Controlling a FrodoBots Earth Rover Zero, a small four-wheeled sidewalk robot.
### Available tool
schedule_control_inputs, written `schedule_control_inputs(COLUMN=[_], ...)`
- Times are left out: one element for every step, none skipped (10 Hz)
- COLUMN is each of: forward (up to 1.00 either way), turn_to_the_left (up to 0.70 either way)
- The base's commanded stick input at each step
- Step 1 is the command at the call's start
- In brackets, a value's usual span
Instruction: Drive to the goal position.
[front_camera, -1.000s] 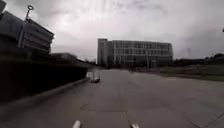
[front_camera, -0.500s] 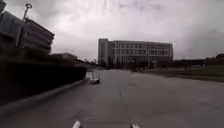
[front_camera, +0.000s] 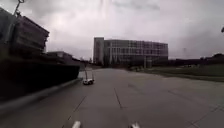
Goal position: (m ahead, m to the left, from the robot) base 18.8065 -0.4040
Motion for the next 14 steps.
schedule_control_inputs(forward=[0.7, 0.7, 0.7, 0.7, 0.7, 0.7, 0.7, 0.7, 0.7, 0.7, 0.7, 0.7, 0.7, 0.7], turn_to_the_left=[0.0, 0.0, 0.0, 0.0, 0.0, 0.0, 0.0, 0.0, 0.0, 0.0, 0.0, 0.0, 0.0, 0.0])
